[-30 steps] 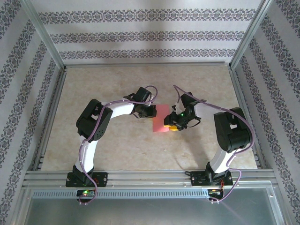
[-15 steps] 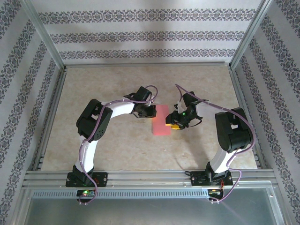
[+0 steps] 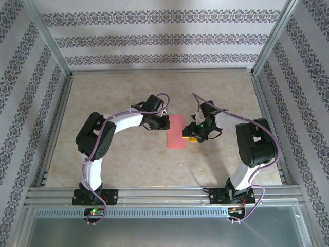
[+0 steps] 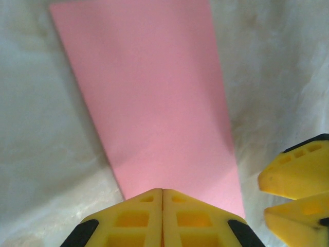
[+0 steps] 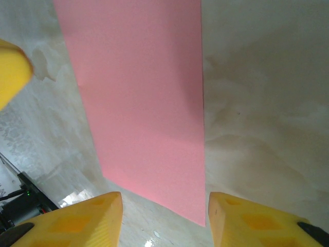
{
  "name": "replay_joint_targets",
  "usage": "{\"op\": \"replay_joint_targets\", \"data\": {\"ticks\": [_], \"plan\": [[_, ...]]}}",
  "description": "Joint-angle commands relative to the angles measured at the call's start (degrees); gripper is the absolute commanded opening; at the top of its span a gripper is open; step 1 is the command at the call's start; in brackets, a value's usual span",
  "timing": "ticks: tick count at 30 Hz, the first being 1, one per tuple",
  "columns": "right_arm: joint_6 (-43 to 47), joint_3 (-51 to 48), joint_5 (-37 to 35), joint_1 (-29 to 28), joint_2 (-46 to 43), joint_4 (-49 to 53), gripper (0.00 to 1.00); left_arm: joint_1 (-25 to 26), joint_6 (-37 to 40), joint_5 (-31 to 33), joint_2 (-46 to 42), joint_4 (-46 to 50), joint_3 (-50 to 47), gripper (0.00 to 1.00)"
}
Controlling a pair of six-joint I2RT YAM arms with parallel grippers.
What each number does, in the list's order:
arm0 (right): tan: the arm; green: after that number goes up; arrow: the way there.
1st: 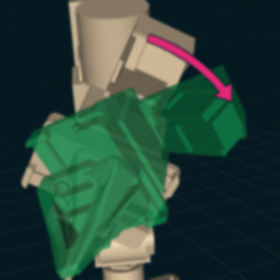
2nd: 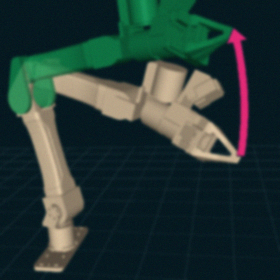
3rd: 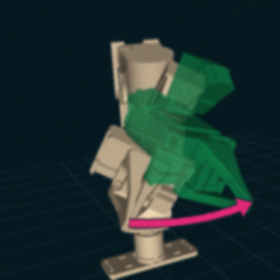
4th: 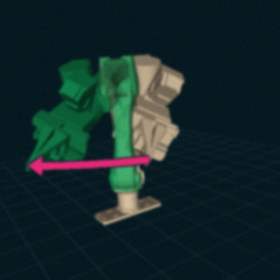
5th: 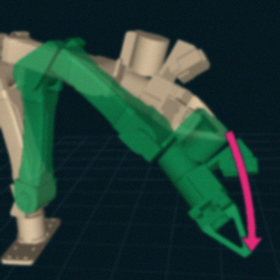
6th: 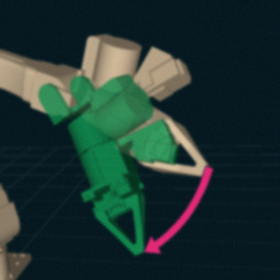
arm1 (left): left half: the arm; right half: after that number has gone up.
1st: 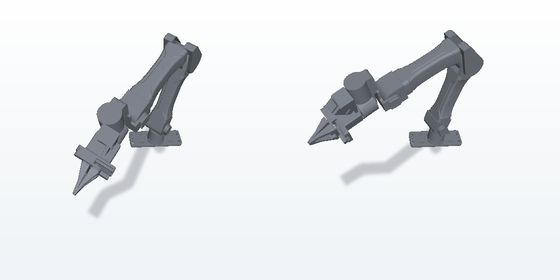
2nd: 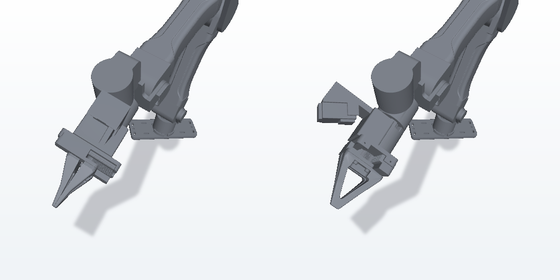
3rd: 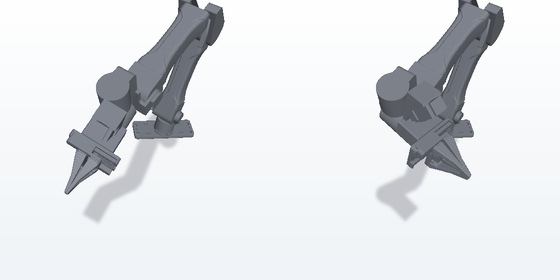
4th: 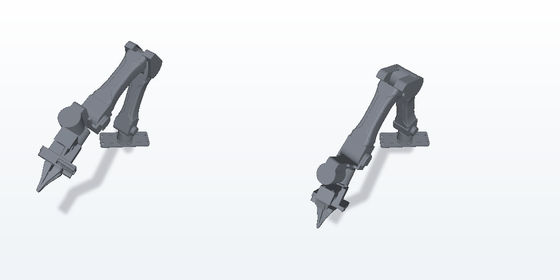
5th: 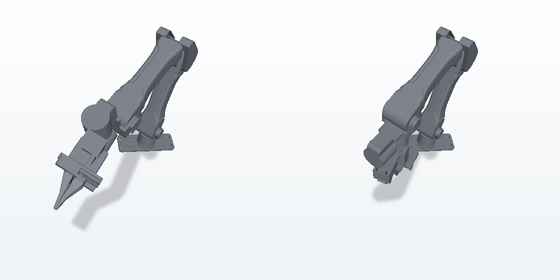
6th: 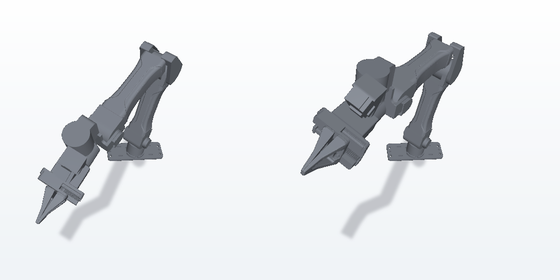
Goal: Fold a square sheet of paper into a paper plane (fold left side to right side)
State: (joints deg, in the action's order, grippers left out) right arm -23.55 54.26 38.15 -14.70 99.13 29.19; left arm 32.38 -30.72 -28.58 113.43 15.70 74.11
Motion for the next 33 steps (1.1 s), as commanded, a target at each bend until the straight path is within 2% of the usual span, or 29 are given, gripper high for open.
{"op": "replay_joint_targets", "data": {"ticks": [1,13,33], "plan": [[1.57,0.97,-0.80,0.81,0.07,1.83,0.49,1.36,-2.04,-1.04,0.29,0.47,-1.68,0.08],[2.19,1.51,-1.32,0.94,0.45,2.58,0.49,2.78,-0.63,0.10,3.22,2.91,0.16,0.08],[1.98,1.12,-0.93,0.67,0.93,2.59,0.49,2.92,-2.02,0.69,-2.27,0.93,-2.73,0.08]]}}
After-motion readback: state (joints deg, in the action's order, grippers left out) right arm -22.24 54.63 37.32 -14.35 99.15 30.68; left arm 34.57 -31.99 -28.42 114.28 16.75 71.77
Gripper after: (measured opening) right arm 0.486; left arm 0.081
